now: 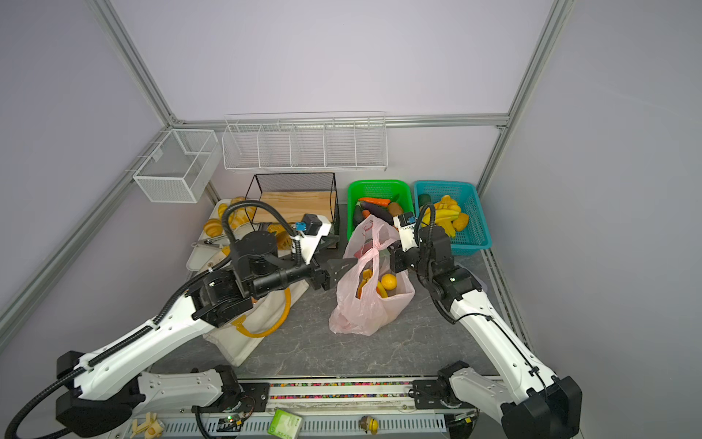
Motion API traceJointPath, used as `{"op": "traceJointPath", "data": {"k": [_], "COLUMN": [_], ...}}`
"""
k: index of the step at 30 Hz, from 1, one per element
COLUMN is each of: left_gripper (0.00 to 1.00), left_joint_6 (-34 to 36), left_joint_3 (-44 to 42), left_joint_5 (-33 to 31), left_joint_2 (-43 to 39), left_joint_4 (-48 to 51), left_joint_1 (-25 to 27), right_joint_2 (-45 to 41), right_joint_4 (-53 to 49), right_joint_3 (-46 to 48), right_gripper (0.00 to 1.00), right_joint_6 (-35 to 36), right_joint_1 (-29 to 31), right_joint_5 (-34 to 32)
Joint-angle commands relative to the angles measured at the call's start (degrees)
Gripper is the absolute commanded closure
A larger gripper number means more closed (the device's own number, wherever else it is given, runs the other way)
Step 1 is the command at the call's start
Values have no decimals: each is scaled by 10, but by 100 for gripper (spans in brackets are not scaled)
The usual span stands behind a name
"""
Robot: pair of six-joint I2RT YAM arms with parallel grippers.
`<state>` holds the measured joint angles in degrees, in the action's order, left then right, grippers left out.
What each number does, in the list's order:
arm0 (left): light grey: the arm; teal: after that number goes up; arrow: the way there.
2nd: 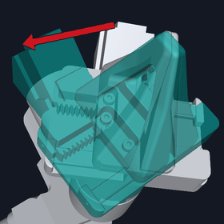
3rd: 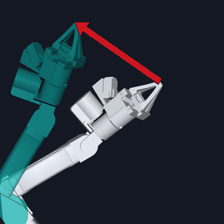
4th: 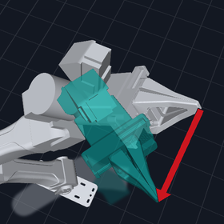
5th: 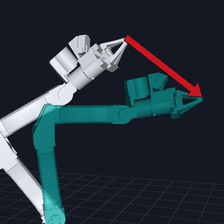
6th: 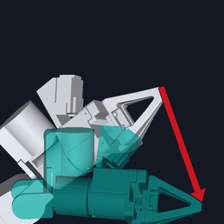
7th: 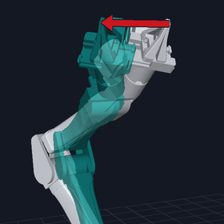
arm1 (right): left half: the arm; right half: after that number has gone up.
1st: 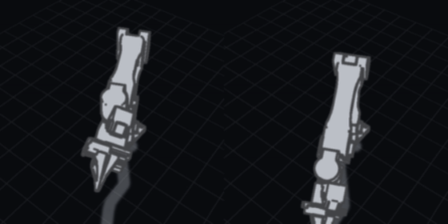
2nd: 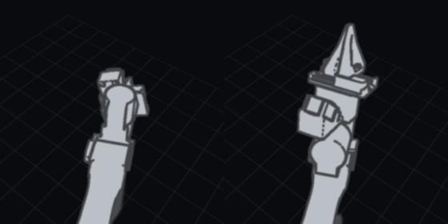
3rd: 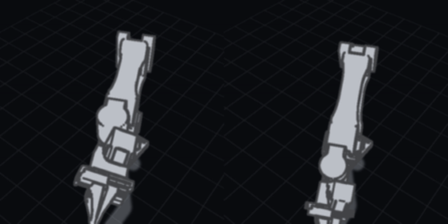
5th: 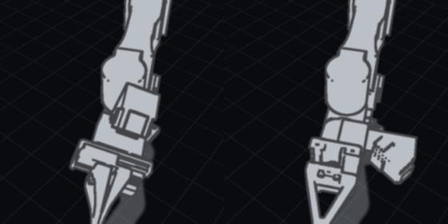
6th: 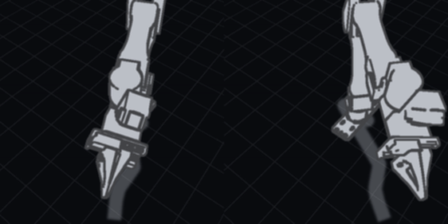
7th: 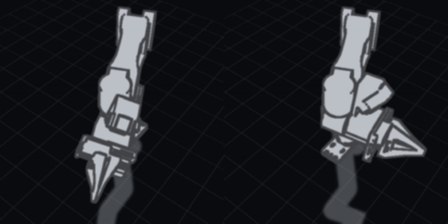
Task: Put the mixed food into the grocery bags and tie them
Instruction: 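Grasp a pink bag handle with the left gripper while the right holds the other, then lift both pink bag handles upward with the left and right grippers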
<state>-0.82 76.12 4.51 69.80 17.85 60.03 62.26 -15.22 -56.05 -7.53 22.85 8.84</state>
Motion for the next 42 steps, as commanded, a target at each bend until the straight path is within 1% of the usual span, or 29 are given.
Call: {"op": "traceJointPath", "data": {"k": [1, 2, 4, 6, 7, 8, 9, 10, 12, 15, 17, 18, 21, 23, 25, 26, 27, 28, 30, 33, 35, 37, 39, 41, 42], "left_gripper": [22, 24, 35, 55, 65, 78, 92, 100, 100, 100, 100, 100, 100, 100, 100, 97, 93, 86, 66, 47, 37, 29, 24, 20, 19], "left_joint_6": [43, 44, 46, 40, 28, 13, 5, -10, -60, -96, -118, -133, -175, -185, -193, -195, -200, -203, -198, -199, -200, -203, -200, -172, -140], "left_joint_3": [30, 36, 36, 29, 23, 10, -6, -23, -55, -79, -93, -97, -86, -76, -66, -63, -60, -59, -64, -89, -110, -127, -143, -141, -133], "left_joint_5": [-36, -42, -44, -81, -111, -145, -144, -124, -36, 50, 97, 115, 152, 150, 138, 125, 105, 90, 77, 62, 60, 58, 48, 25, 3], "left_joint_2": [47, 57, 69, 69, 63, 50, 30, 12, -22, -42, -39, -31, 7, 30, 47, 53, 58, 60, 56, 23, -14, -54, -96, -120, -125], "left_joint_4": [40, 38, 25, 12, 5, -8, -26, -43, -84, -133, -178, -202, -241, -243, -233, -225, -214, -206, -191, -181, -176, -162, -152, -132, -115], "left_joint_1": [16, 17, 17, 17, 17, 14, 0, -19, -87, -171, -213, -231, -265, -272, -275, -275, -275, -275, -275, -275, -274, -273, -266, -242, -216], "right_joint_2": [-6, -7, -9, -14, -22, -34, -49, -62, -98, -150, -179, -191, -213, -213, -211, -210, -208, -202, -184, -158, -143, -134, -128, -123, -120], "right_joint_4": [0, -1, -5, -15, -22, -27, -30, -30, -15, 49, 74, 76, 70, 60, 70, 80, 96, 105, 113, 126, 124, 122, 126, 129, 128], "right_joint_3": [-13, -13, -13, -16, -18, -18, -17, -16, -8, 26, 46, 52, 77, 85, 94, 98, 102, 103, 97, 92, 85, 80, 78, 77, 75], "right_gripper": [94, 93, 93, 93, 93, 94, 93, 93, 93, 93, 93, 94, 94, 93, 93, 93, 93, 93, 93, 93, 93, 93, 94, 93, 93], "right_joint_6": [-4, -6, -6, -2, -2, -2, -4, -8, -15, -37, -53, -57, -58, -66, -78, -84, -88, -93, -100, -106, -105, -103, -103, -101, -101], "right_joint_1": [-4, -4, -4, -8, -10, -14, -17, -18, -18, -10, -1, 4, 20, 23, 24, 25, 26, 28, 33, 35, 36, 36, 35, 35, 35], "right_joint_5": [2, 2, 2, -5, -12, -19, -26, -29, -14, 36, 29, 16, -43, -75, -80, -77, -70, -66, -69, -69, -73, -75, -77, -78, -79]}}
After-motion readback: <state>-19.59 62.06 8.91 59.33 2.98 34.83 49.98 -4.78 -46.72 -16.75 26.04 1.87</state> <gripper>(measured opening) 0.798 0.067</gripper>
